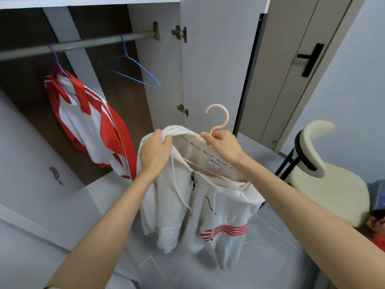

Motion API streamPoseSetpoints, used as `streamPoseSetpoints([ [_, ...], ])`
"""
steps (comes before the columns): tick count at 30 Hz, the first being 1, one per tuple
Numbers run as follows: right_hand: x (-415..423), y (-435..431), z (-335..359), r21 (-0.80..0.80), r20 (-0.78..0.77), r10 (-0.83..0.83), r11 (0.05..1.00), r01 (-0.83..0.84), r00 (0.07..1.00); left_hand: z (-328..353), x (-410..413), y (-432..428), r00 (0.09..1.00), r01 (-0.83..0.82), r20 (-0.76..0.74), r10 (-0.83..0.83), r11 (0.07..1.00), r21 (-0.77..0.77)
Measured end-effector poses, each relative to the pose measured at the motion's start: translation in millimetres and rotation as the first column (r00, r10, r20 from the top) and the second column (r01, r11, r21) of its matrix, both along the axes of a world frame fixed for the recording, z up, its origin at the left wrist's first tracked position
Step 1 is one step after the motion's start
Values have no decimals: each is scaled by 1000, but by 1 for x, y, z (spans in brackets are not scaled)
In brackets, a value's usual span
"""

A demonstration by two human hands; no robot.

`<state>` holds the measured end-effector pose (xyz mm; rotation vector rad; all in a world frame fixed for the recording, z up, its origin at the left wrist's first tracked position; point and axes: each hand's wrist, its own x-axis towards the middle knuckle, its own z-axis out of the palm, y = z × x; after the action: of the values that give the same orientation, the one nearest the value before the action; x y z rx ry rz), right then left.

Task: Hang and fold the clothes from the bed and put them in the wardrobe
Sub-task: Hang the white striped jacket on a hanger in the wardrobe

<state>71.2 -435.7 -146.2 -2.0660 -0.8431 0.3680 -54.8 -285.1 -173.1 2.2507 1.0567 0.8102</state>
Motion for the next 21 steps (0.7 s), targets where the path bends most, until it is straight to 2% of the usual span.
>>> streamPoseSetpoints([
  [5,-4,10,5,13,-18,28,1000,-27,999,-3,-11,32,993,-121,-28,119,989,-85],
  [9,-7,25,11,-6,-14,54,999,-54,998,-3,-16,43,985,-74,-160,58,993,-93],
  [10,-8,28,13,-11,-9,65,998,-65,998,-2,-16,41,992,-23,-128,13,997,-76],
  [13,-7,37,20,-8,-22,103,995,-103,994,3,-14,33,991,93,92,-94,996,15],
  [15,-4,41,26,12,-47,112,994,-111,993,3,-14,34,989,93,104,-106,987,130],
  [16,-2,44,30,30,-61,111,994,-109,992,3,-14,37,987,102,109,-117,986,133],
  [19,4,51,41,83,-99,119,990,-111,988,-1,-13,46,963,173,216,-159,984,-46],
  [21,7,56,45,99,-112,146,986,-135,983,-5,-9,52,970,155,210,-121,976,-155],
])
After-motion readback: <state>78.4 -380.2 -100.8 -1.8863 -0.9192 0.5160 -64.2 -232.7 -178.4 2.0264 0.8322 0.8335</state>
